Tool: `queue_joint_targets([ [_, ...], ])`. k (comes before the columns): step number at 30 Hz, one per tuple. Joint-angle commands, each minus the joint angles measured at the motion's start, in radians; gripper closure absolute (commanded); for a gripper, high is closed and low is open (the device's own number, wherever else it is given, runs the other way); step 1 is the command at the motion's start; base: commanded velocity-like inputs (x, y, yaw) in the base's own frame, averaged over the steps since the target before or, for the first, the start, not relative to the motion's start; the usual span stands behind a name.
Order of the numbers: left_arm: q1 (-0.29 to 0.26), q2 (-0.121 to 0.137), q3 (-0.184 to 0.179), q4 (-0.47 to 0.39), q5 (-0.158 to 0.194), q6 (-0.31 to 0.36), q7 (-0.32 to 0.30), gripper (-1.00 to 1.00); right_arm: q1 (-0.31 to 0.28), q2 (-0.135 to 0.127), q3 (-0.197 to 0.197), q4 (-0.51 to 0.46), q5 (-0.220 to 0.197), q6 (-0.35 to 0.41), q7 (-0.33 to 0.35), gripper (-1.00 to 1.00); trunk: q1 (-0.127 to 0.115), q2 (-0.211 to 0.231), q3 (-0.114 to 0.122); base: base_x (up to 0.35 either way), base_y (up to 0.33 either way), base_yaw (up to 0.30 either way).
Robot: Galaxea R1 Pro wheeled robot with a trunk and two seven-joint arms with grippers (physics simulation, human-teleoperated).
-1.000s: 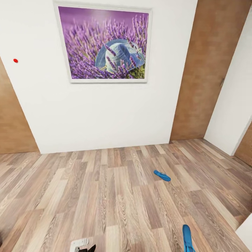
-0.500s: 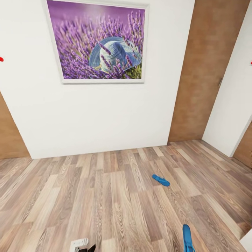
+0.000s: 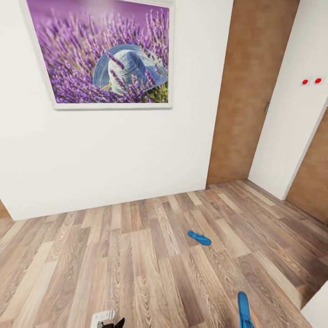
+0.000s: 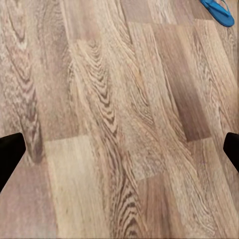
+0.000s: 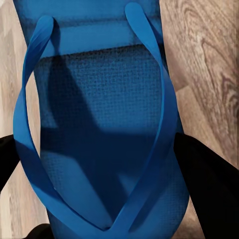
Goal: In the bedroom, move the book from the bed onto either nightstand, and place the two sandals side by side next to the bed.
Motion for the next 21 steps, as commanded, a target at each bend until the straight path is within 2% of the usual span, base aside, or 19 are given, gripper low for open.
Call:
queue_joint_targets([
  [1,-0.001,0.000,0.003,0.001,0.004,-0.001,-0.006,-1.00,-0.001,0.000,-0.005,0.001,0.001,0.003,0.005,1.00,0.000,0.000,-0.001,0.194,0.000,-0.044],
  [5,-0.001,0.000,0.003,0.001,0.004,-0.001,-0.006,-1.00,-0.001,0.000,-0.005,0.001,0.001,0.003,0.005,1.00,0.000,0.000,-0.001,0.170,0.000,-0.020],
  [11,-0.001,0.000,0.003,0.001,0.005,-0.002,-0.006,-1.00,-0.001,0.000,-0.005,0.001,0.001,0.003,0.005,1.00,0.000,0.000,-0.001,0.040,0.000,-0.029],
  [21,-0.001,0.001,0.003,0.001,0.005,-0.001,-0.006,-1.00,-0.001,0.000,-0.005,0.001,0.001,0.003,0.005,1.00,0.000,0.000,-0.001,0.002,0.000,-0.216],
])
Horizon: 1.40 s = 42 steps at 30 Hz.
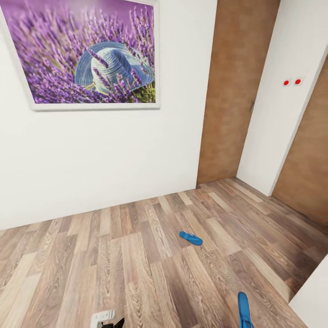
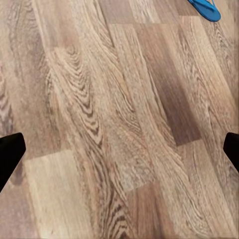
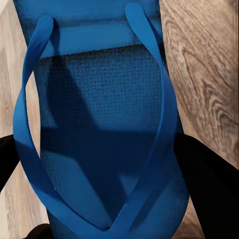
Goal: In the bedroom, move the book from the bed onto either nightstand, and place the two sandals side by side next to the bed.
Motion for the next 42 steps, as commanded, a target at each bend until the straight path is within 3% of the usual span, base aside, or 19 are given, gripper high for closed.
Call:
queue_joint_targets([
  [1,0.000,0.000,0.003,0.001,0.005,-0.001,-0.006,-1.00,-0.001,0.000,-0.005,0.001,0.001,0.003,0.004,1.00,0.000,0.000,-0.001,0.000,0.000,-0.239],
  [17,0.000,0.001,0.004,0.001,0.005,-0.001,-0.006,-1.00,-0.001,0.000,-0.005,0.001,0.002,0.003,0.004,1.00,0.000,0.000,-0.001,0.034,0.000,-0.172],
  [42,0.000,0.000,0.003,0.001,0.005,-0.001,-0.006,-1.00,-0.001,0.000,-0.005,0.003,0.002,0.003,0.003,1.00,0.000,0.000,-0.001,0.319,0.000,-0.002],
])
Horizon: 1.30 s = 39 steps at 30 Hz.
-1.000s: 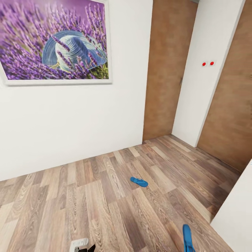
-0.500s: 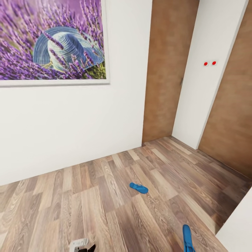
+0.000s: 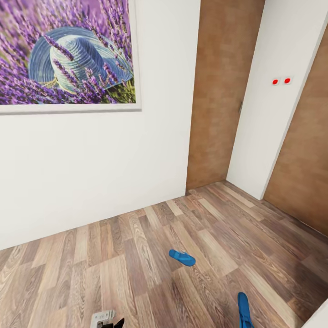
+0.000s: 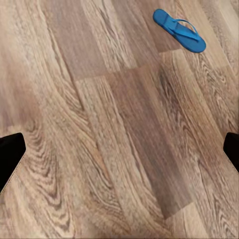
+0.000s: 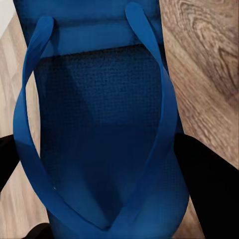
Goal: In the bedroom, move the book from the bed onto either nightstand, and place the two sandals side by side next to the bed.
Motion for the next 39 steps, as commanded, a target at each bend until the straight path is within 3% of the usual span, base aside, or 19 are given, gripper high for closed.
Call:
queue_joint_targets([
  [1,-0.001,0.000,0.003,0.001,0.004,-0.001,-0.006,-1.00,-0.001,0.000,-0.006,0.000,0.000,0.003,0.005,1.00,0.000,0.000,-0.001,0.326,0.000,0.000],
  [22,-0.001,0.000,0.003,0.001,0.004,-0.001,-0.006,-1.00,-0.001,0.000,-0.006,0.001,0.000,0.003,0.005,1.00,0.000,0.000,-0.001,0.292,0.000,0.000],
  [39,-0.001,0.000,0.004,0.001,0.004,-0.001,-0.006,-1.00,-0.001,0.000,-0.006,0.001,0.000,0.003,0.005,1.00,0.000,0.000,-0.001,0.080,0.000,0.000],
])
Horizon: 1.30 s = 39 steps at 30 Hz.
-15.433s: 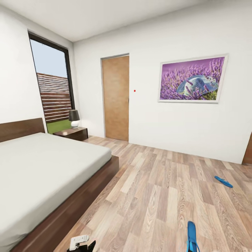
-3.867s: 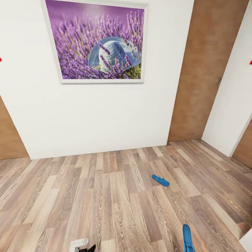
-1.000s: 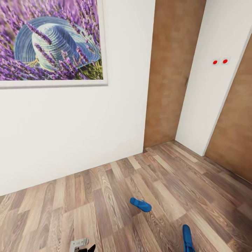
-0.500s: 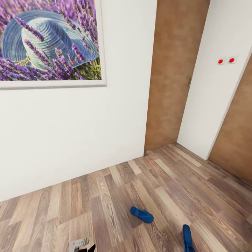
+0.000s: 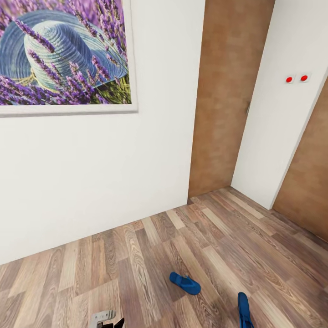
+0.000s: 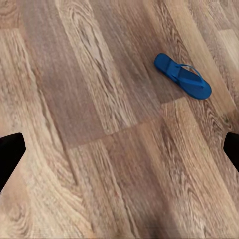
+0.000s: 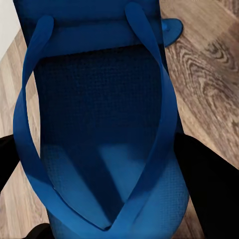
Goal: In the bedroom, move the book from the bed onto either nightstand, and place the two sandals side by side next to the bed.
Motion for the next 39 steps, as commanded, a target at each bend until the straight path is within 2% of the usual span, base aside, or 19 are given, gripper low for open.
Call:
queue_joint_targets([
  [1,-0.001,0.000,0.003,0.001,0.004,-0.001,-0.006,-1.00,-0.001,0.000,-0.005,0.000,0.001,0.003,0.004,1.00,0.000,0.000,-0.001,0.282,0.000,0.000],
  [8,-0.001,0.000,0.003,0.001,0.004,-0.001,-0.006,-1.00,-0.001,0.000,-0.005,0.000,0.001,0.003,0.005,1.00,0.000,0.000,-0.001,0.314,0.000,-0.006],
  [13,-0.001,0.000,0.003,0.001,0.004,-0.001,-0.006,-1.00,-0.001,0.000,-0.005,0.000,0.001,0.003,0.006,1.00,0.000,0.000,-0.001,0.253,0.000,-0.175],
  [39,-0.001,0.000,0.003,0.001,0.004,-0.001,-0.006,-1.00,-0.001,0.000,-0.005,0.000,0.001,0.003,0.006,1.00,0.000,0.000,-0.001,0.010,0.000,-0.296],
])
